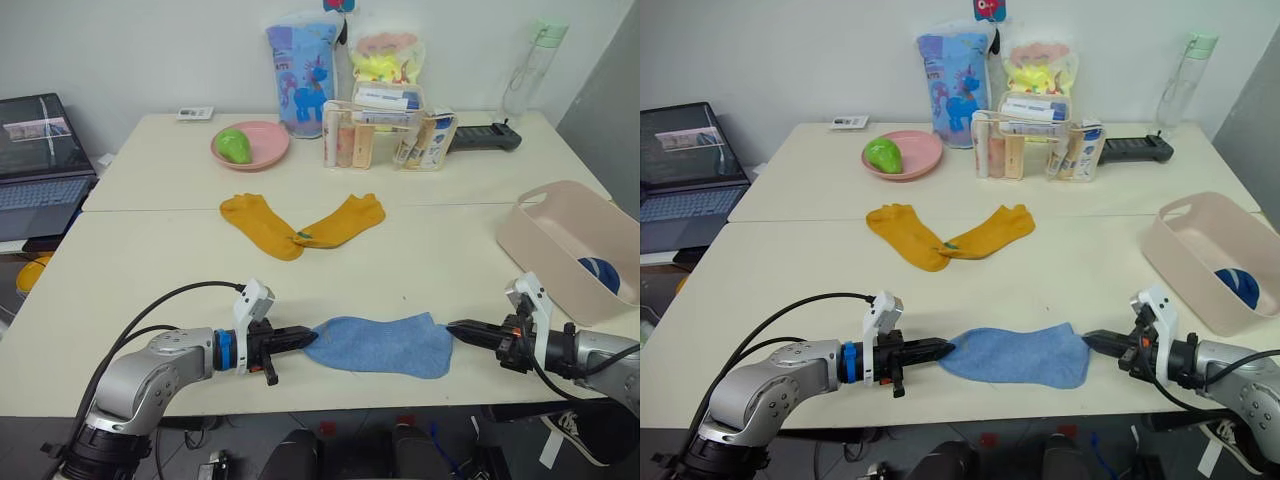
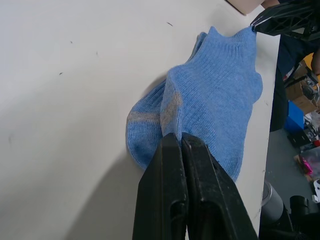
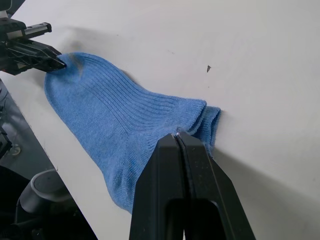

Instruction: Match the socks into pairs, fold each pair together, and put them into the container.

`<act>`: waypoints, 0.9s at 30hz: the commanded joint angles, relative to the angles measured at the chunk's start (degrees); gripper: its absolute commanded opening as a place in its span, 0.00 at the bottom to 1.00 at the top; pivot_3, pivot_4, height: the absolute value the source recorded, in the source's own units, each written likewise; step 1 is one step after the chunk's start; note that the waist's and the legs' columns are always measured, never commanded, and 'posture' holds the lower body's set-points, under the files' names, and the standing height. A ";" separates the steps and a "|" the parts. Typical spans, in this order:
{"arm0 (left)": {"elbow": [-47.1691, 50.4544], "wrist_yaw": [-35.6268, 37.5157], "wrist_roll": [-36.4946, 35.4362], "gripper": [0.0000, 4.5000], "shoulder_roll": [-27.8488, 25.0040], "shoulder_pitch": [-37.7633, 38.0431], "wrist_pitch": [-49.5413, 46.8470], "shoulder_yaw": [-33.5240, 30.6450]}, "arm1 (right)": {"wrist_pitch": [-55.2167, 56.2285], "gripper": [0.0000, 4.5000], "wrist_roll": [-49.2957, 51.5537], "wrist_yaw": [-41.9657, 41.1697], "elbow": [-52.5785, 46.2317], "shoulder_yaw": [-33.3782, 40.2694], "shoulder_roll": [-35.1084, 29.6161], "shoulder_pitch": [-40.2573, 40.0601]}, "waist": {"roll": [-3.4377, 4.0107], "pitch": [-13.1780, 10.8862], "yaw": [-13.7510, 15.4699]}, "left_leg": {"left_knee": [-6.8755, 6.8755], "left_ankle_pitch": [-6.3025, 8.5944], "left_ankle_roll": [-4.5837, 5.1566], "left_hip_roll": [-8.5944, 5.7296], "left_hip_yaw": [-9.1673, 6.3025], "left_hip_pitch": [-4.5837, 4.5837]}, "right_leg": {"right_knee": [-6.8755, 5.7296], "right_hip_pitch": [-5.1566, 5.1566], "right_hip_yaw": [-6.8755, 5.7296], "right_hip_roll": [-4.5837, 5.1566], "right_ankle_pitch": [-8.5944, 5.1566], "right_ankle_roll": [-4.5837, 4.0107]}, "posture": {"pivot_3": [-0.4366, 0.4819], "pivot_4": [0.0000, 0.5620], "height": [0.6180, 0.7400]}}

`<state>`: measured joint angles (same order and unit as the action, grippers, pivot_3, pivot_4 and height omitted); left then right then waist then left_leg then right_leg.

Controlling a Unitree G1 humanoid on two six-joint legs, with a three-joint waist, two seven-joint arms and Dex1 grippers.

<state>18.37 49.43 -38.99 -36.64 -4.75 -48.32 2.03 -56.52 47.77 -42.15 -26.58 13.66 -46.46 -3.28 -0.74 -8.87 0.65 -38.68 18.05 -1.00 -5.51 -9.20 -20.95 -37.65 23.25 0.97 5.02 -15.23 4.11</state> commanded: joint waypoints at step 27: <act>0.85 2.85 2.57 0.78 -1.46 -1.54 8.25 -3.89 | 2.89 0.78 -1.30 2.43 -6.10 3.21 0.73 4.08 | 0.02 -0.01 0.43 | 0.00 0.00 0.00 0.01 0.01 0.01 | 0.00 0.01 0.00 -0.01 0.00 0.00 | 0.48 0.27 1.00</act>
<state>17.26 50.82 -37.15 -37.90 -5.38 -43.32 -0.80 -55.35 46.21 -40.02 -29.13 16.78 -45.51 -0.40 -0.72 -8.88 1.08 -38.67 18.06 -1.01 -5.51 -9.19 -20.94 -37.66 23.26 0.96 5.02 -15.23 4.11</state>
